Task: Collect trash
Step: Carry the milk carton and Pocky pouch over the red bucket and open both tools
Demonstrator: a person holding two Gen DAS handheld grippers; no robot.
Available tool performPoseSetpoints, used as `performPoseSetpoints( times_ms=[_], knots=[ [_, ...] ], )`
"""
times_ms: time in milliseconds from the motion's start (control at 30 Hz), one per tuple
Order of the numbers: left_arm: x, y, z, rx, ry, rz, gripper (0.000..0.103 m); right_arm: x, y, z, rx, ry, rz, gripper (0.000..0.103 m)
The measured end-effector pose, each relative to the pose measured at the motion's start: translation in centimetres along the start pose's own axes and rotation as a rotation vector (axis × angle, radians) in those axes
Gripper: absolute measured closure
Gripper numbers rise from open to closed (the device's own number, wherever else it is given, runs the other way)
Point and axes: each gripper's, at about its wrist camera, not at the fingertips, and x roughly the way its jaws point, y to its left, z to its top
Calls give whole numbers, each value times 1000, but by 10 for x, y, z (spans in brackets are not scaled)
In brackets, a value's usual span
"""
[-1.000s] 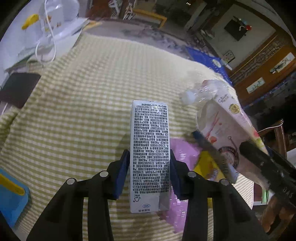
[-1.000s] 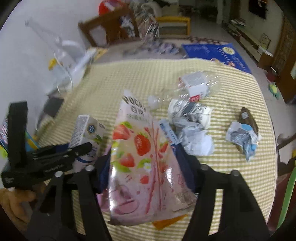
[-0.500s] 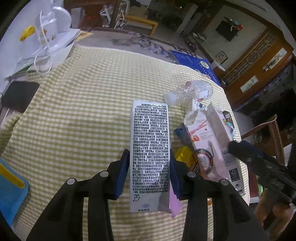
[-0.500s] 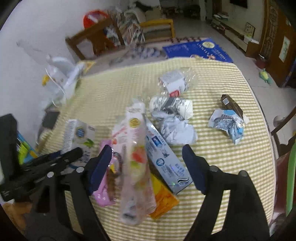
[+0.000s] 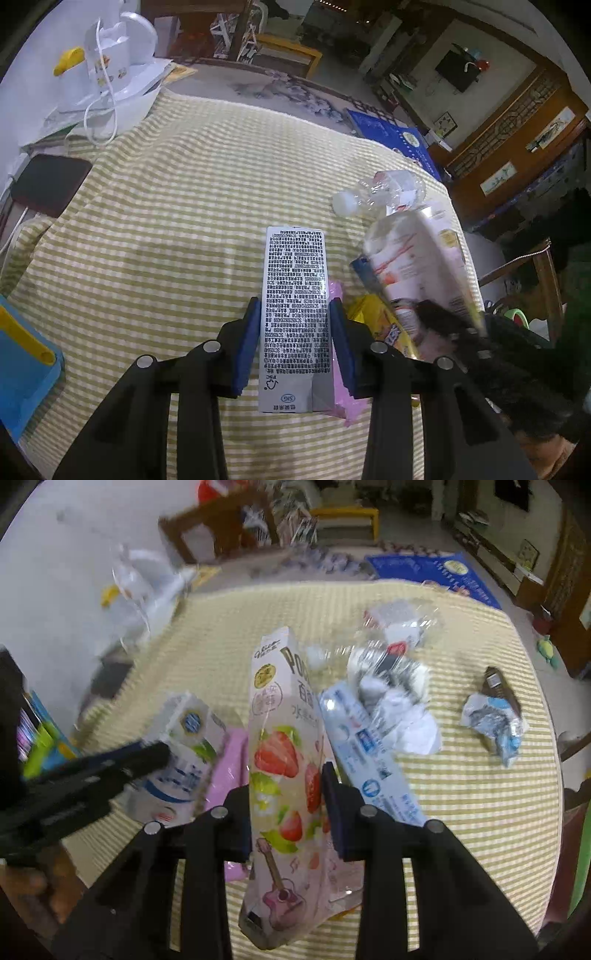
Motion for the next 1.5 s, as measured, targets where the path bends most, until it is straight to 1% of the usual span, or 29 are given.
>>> performPoseSetpoints(
  times_ms=[133, 233, 433, 600, 867, 1267, 1500],
  knots=[
    [-6, -14, 4, 34, -17, -17, 68, -42, -14, 1, 55, -113, 22, 72],
    [-8, -29, 5, 66, -24, -36, 68, -66, -28, -3, 102, -176, 24, 72],
    [-10, -63, 5, 134, -32, -70, 68, -93, -60, -15, 191, -244, -7, 72],
    [-8, -89, 0, 174, -27, -99, 68, -108, -88, -30, 252, -266, -37, 72],
    [-4, -125, -10, 217, -20, -114, 68, -126, -127, -51, 313, -286, -67, 72],
    [3, -186, -30, 254, -19, -123, 68, -150, -179, -67, 331, -304, -63, 72],
    [8, -218, -35, 266, -26, -124, 68, -159, -210, -72, 337, -305, -55, 72]
  ],
)
